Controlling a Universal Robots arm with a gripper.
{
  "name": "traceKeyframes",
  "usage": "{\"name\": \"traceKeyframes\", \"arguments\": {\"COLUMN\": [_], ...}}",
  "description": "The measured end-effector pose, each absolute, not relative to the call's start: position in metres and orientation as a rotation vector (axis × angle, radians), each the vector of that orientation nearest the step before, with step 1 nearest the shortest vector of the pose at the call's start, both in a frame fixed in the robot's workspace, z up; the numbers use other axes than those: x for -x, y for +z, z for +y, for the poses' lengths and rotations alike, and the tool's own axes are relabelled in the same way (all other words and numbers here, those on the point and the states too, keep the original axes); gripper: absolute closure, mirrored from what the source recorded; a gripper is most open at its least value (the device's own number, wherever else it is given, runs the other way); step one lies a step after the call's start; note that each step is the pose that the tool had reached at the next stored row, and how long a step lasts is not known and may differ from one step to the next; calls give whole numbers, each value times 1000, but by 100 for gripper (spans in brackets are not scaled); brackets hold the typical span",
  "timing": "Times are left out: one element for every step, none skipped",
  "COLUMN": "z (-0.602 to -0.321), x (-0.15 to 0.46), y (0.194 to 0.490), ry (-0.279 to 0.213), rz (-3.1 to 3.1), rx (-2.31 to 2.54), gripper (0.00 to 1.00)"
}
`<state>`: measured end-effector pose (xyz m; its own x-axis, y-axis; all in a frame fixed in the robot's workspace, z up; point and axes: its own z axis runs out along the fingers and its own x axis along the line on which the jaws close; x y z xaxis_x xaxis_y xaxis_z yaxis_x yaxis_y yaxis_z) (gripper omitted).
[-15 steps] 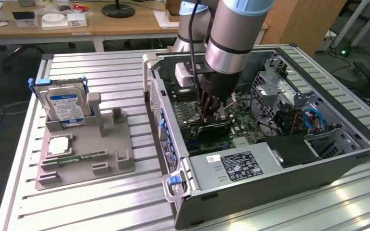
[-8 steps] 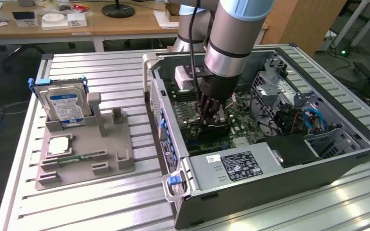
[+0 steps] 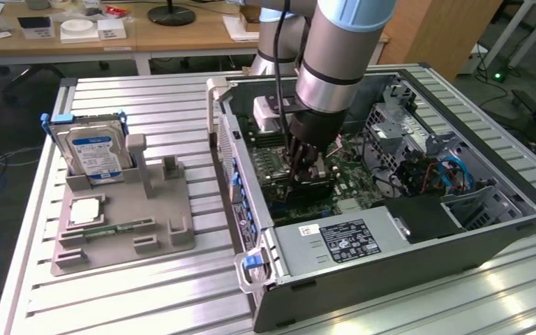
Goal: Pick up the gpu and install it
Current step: 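Press down on the gpu until it lock into place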
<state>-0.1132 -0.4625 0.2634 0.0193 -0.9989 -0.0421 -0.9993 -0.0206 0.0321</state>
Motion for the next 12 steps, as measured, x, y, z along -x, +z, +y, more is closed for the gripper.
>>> {"name": "traceKeyframes", "arguments": {"z": [-463, -463, -463, -463, -463, -463, -463, -463, -463, -463, -463, -463], "x": [113, 113, 113, 113, 113, 113, 113, 113, 113, 113, 113, 113], "y": [267, 270, 272, 273, 274, 274, 274, 274, 274, 274, 274, 274], "ry": [82, 81, 82, 82, 82, 82, 82, 82, 82, 82, 82, 82], "rz": [2195, 2195, 2195, 2195, 2195, 2195, 2195, 2195, 2195, 2195, 2195, 2195], "rx": [2239, 2240, 2239, 2240, 2240, 2240, 2240, 2240, 2240, 2240, 2240, 2240], "gripper": [89, 89, 89, 89, 89, 89, 89, 89, 89, 89, 89, 89]}}
